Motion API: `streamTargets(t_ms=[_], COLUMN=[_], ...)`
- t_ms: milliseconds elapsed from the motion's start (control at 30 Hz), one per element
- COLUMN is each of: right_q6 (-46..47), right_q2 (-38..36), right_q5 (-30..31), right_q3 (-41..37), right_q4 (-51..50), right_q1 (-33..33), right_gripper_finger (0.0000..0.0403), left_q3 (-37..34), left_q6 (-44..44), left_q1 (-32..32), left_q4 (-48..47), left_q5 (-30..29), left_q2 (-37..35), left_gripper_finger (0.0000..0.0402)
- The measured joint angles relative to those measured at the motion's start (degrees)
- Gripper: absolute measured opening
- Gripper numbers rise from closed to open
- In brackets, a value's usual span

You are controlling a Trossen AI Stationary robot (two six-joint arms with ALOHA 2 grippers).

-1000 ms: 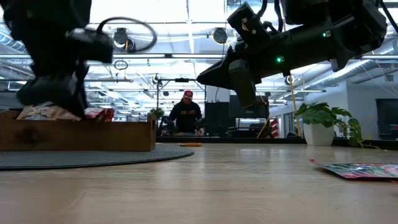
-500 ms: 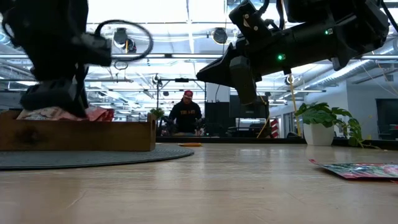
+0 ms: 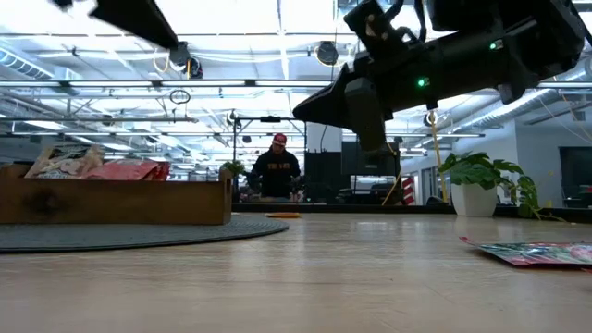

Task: Pick & Place Tea
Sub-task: Put the red tea bag into the middle section of the wooden organizer

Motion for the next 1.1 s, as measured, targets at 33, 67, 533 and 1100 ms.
streamTargets(t_ms=[33, 67, 533, 1100], right_q6=[0.0, 0.0, 3.5, 2.9], right_q2=[0.0, 0.0, -5.3, -5.3], right_q5=[0.0, 0.0, 0.0, 0.0], right_q3=[0.0, 0.0, 0.0, 0.0], right_q4=[0.0, 0.0, -4.5, -5.6], right_q1=[0.4, 0.8, 2.0, 2.0], right_gripper_finger=[0.0018, 0.0018, 0.0018, 0.0018], left_q3=[-0.7, -1.5, -29.6, -32.9], left_q6=[-0.5, -0.8, -11.9, -1.6], left_q1=[-1.1, -1.8, 9.5, 22.2], left_q4=[0.1, 0.0, 19.0, 23.1], left_q5=[-1.3, -1.8, 24.6, 37.8], left_q2=[-1.6, -3.4, -25.0, -20.6], left_gripper_finger=[0.0136, 0.0136, 0.0136, 0.0017])
